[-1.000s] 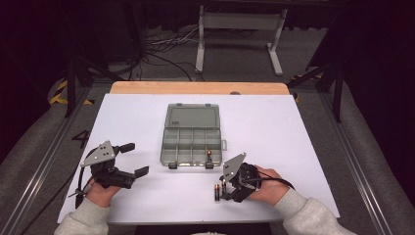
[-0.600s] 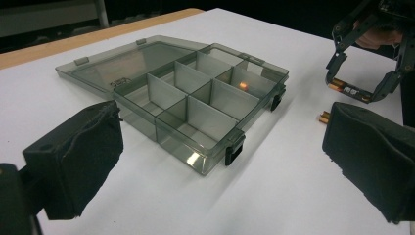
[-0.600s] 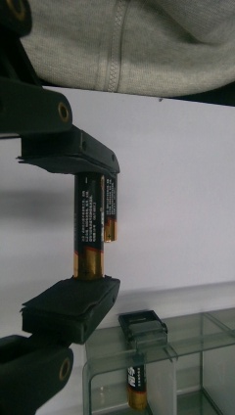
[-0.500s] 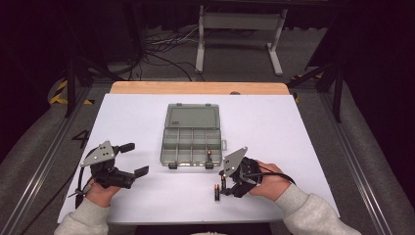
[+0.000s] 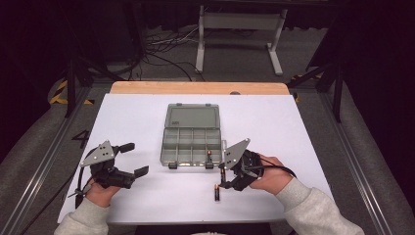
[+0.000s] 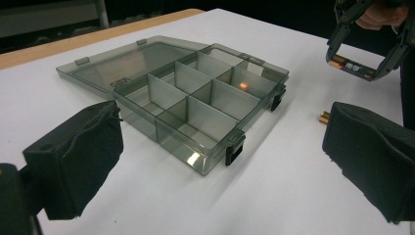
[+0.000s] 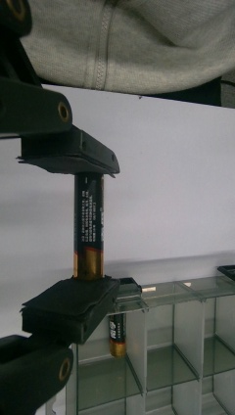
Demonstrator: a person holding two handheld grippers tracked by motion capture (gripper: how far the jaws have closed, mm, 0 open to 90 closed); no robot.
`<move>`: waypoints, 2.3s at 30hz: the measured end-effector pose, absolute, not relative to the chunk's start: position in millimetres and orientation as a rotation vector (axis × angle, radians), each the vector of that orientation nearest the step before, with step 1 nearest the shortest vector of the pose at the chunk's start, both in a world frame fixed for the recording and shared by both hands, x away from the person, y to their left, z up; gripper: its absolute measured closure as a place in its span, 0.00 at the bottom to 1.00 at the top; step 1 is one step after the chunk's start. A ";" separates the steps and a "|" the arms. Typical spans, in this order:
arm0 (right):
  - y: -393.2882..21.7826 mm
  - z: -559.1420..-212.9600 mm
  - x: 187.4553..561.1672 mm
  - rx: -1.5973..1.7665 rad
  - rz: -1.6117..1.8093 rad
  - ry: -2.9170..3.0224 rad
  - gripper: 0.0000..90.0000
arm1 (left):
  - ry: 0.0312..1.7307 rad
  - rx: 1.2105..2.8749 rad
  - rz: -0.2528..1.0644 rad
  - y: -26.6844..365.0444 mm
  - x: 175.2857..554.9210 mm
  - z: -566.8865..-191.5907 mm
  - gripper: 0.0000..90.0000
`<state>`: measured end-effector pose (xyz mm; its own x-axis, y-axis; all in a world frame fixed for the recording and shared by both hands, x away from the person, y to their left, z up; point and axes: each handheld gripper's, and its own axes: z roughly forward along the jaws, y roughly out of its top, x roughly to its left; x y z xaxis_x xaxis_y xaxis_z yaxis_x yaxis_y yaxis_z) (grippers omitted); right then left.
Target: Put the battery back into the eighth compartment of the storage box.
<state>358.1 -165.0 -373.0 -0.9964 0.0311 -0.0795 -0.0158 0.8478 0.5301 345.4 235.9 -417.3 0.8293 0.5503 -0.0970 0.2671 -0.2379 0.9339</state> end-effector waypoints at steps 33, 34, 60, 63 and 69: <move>-156.9 -345.3 397.3 -0.005 0.857 2.906 0.46 | 0.624 1.828 0.303 236.2 345.7 -417.8 0.02; -156.8 -344.8 399.6 -0.001 0.862 2.906 0.46 | 0.624 1.827 0.303 236.3 345.8 -417.8 0.02; -150.0 -336.9 448.9 0.045 0.858 2.902 0.46 | 0.625 1.824 0.302 236.8 346.7 -418.4 0.02; -150.3 -338.6 455.1 0.047 0.865 2.904 0.46 | 0.625 1.824 0.301 237.0 346.8 -418.4 0.02; -149.3 -338.8 461.5 0.059 0.858 2.905 0.46 | 0.626 1.831 0.301 237.1 347.2 -418.4 0.02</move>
<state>461.5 -149.3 -338.8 -0.9930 0.0687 -0.0963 0.0054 0.8393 0.5436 347.2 237.1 -418.4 0.8269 0.5537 -0.0981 0.2694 -0.2370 0.9334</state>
